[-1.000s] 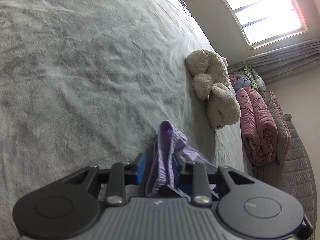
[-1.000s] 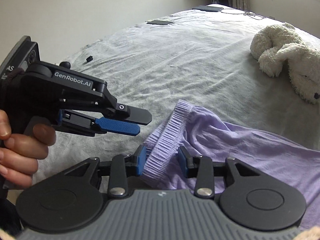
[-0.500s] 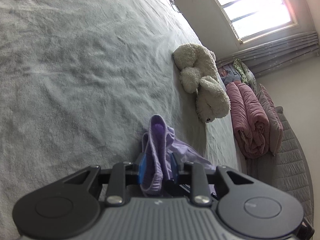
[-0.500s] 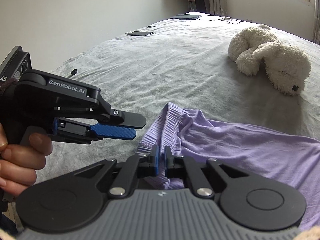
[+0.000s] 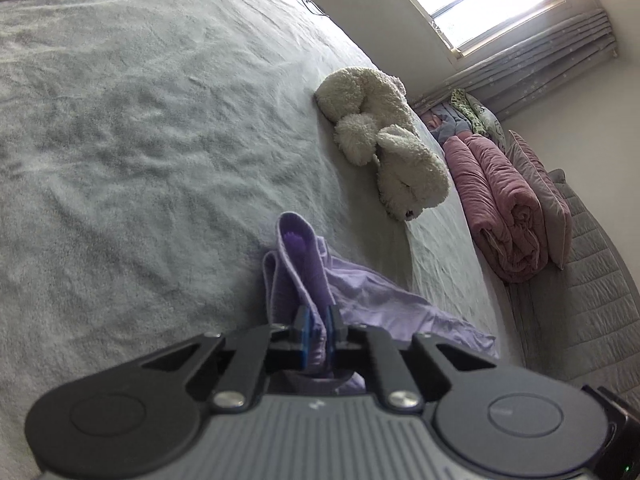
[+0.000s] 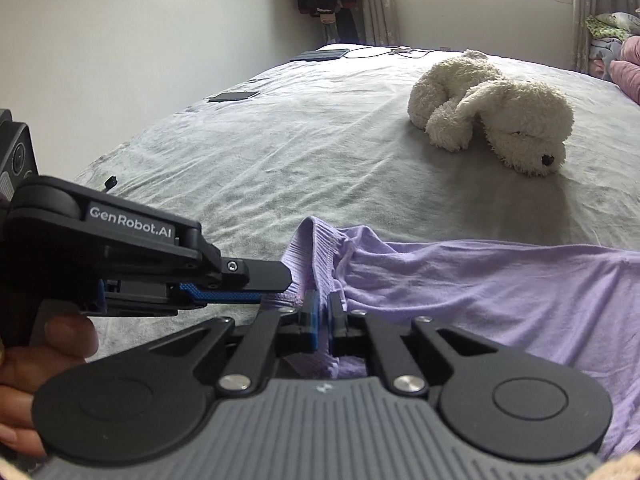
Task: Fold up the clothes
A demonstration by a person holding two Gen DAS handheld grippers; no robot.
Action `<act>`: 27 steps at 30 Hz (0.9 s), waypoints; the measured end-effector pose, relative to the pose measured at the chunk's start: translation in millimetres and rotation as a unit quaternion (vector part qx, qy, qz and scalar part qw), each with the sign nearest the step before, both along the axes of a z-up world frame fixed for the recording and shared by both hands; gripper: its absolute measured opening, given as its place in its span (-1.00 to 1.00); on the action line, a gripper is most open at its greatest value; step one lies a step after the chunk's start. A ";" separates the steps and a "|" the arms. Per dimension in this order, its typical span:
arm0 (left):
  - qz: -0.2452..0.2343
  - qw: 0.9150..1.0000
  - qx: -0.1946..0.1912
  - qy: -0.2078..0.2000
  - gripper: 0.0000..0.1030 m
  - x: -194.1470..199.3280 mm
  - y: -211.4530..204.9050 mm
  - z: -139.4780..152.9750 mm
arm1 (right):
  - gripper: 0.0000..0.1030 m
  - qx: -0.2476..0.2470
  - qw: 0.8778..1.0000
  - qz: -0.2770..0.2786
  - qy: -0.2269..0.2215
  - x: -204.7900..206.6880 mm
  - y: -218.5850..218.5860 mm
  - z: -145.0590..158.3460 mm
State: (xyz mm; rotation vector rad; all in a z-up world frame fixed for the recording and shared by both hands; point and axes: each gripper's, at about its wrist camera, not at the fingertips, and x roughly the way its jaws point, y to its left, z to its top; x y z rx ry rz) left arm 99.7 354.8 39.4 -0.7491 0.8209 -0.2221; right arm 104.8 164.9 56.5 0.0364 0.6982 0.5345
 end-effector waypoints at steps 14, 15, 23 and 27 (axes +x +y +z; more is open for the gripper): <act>-0.099 0.982 0.149 -0.063 -0.95 -12.9 -24.0 6.9 | -0.84 0.031 0.999 0.040 0.015 8.8 -0.2 0.6; -0.106 0.979 0.159 -0.068 -0.95 -13.4 -26.0 7.6 | -0.79 0.031 0.998 0.052 0.021 10.6 -1.6 0.4; -0.150 0.969 0.176 -0.083 -0.94 -16.6 -35.4 8.5 | 0.21 0.068 0.991 0.086 0.072 45.4 -7.8 6.8; -0.162 0.967 0.178 -0.081 -0.94 -17.2 -36.7 6.8 | 0.18 -0.028 0.992 0.115 0.053 44.0 22.3 2.0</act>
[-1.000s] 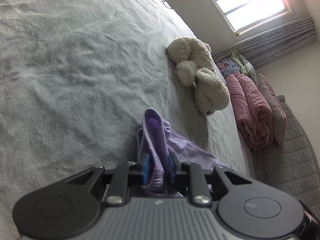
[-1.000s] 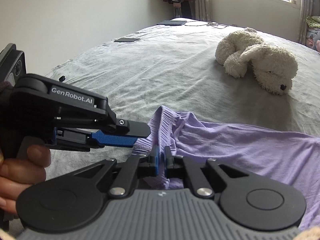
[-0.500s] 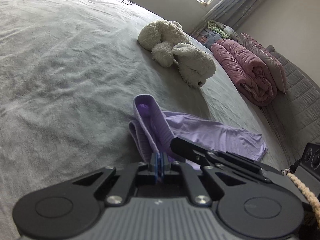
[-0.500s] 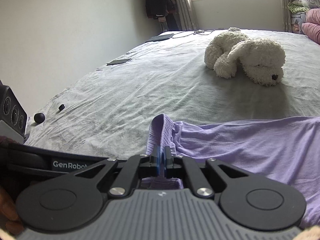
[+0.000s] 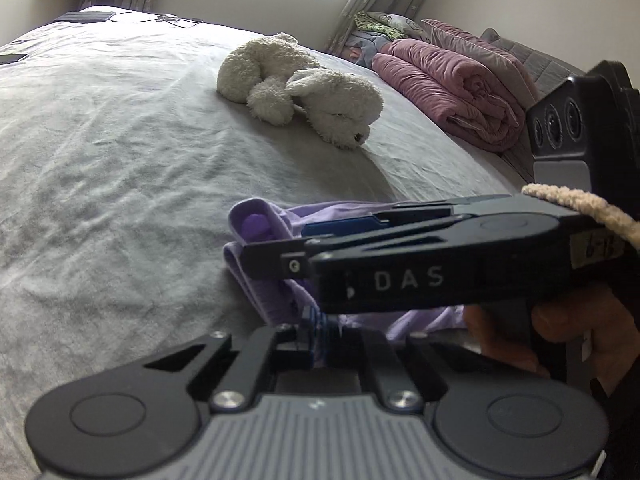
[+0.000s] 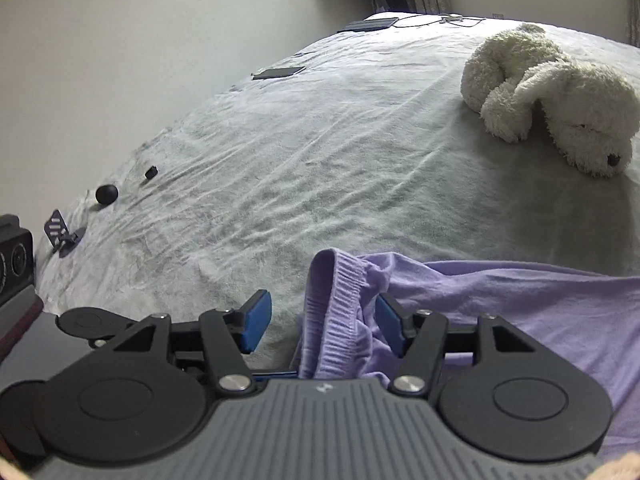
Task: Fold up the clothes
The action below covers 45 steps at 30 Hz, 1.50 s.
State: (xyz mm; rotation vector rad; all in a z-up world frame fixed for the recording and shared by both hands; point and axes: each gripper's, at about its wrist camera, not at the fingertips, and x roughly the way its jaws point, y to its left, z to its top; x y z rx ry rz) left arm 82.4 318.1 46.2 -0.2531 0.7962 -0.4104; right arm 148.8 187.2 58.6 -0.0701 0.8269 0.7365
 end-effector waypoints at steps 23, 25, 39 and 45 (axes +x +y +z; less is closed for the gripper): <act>0.172 0.963 -0.178 0.103 -0.24 46.2 52.4 -33.4 | -0.87 -0.112 0.990 0.004 -0.089 -28.8 13.7 5.3; 0.172 0.965 -0.174 0.099 -0.29 48.9 45.2 -33.1 | -0.87 -0.112 0.990 -0.001 -0.088 -28.9 13.1 4.3; 0.192 0.966 -0.164 0.063 -0.91 57.1 65.6 -19.4 | -0.85 -0.114 0.989 0.019 -0.088 -19.4 40.8 17.9; 0.211 0.957 -0.178 0.093 -0.86 60.5 75.2 -34.3 | -0.81 -0.139 0.987 0.044 -0.073 -12.7 58.7 -8.0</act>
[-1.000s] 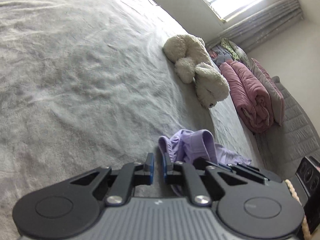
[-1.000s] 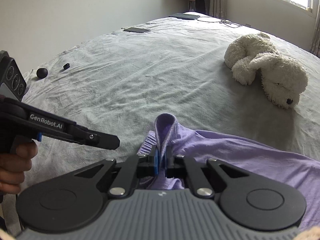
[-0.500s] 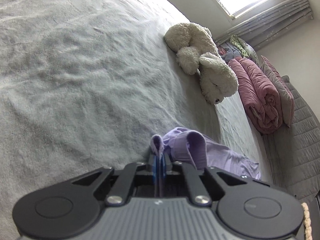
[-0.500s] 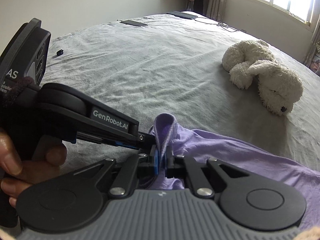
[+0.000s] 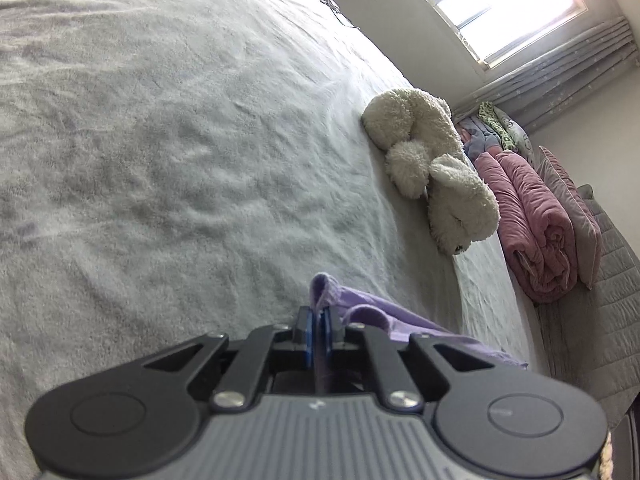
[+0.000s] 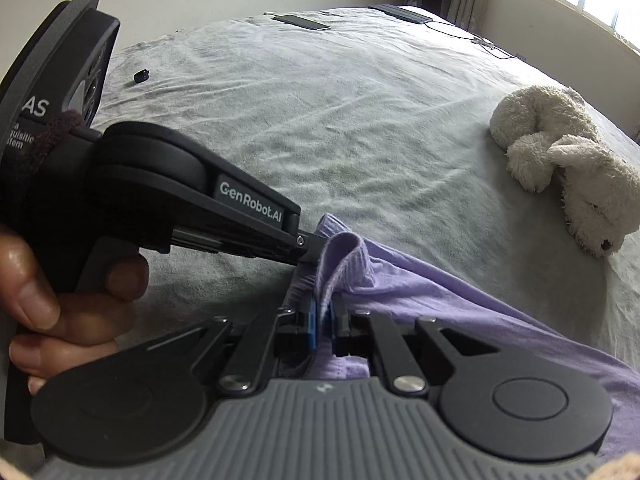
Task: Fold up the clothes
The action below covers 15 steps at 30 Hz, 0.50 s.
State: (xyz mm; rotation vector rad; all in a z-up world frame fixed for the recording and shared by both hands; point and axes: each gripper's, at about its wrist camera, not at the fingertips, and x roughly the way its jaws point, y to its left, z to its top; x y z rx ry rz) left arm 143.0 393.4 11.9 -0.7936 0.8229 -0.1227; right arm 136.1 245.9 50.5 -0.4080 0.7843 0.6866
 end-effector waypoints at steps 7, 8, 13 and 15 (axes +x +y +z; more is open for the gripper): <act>0.038 0.998 -0.050 0.022 -0.83 -5.1 21.5 -3.3 | -0.54 0.045 0.999 -0.008 -0.013 2.5 -2.8 -3.0; 0.041 0.998 -0.051 0.023 -0.83 -6.6 22.9 -2.1 | -0.29 0.056 0.998 -0.008 -0.010 2.4 -4.3 -3.3; 0.026 0.998 -0.052 -0.008 -0.79 -11.6 18.9 15.3 | 0.01 0.106 0.994 -0.008 -0.011 -1.3 -11.2 1.7; 0.013 0.998 -0.049 -0.027 -0.69 -12.1 13.8 22.5 | 0.01 0.104 0.995 -0.004 -0.011 -2.2 -9.4 -0.3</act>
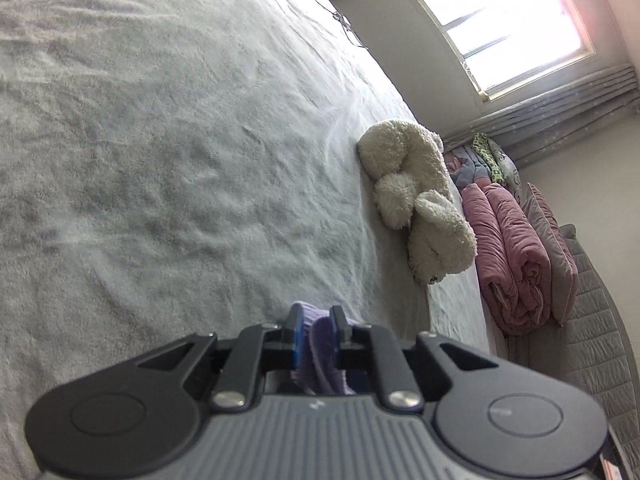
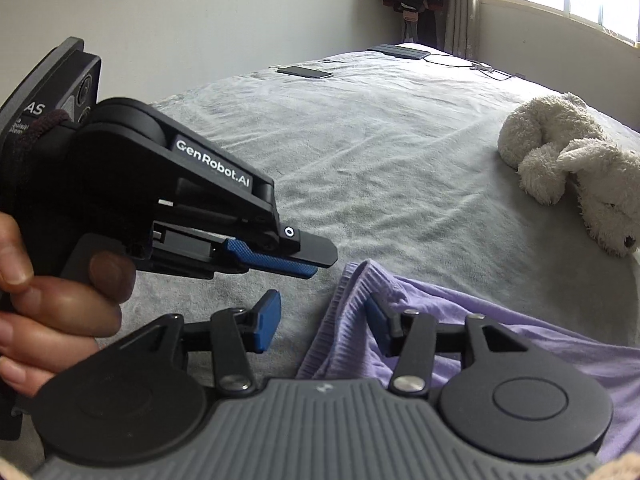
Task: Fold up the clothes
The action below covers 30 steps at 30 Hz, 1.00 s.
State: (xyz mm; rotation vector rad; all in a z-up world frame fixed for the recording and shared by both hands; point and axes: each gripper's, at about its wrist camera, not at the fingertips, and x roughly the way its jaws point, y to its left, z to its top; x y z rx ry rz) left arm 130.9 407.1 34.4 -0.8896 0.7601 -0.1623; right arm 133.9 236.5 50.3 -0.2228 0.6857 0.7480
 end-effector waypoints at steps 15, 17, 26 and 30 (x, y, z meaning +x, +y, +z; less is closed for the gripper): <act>-0.047 0.995 0.087 -0.016 -0.57 6.9 -33.3 9.7 | 0.01 0.020 0.998 -0.061 -0.025 12.1 -97.1 30.9; -0.045 0.994 0.099 -0.012 -0.57 8.7 -37.4 8.6 | 0.01 0.020 0.996 -0.080 -0.016 30.0 -117.6 32.8; -0.050 0.990 0.132 -0.001 -0.57 19.2 -55.3 4.6 | -0.17 -0.103 0.995 0.009 -0.003 71.1 -120.5 12.1; -0.052 0.987 0.154 0.007 -0.67 22.8 -63.2 2.2 | -0.17 -0.134 0.988 0.077 0.003 78.5 -101.7 1.9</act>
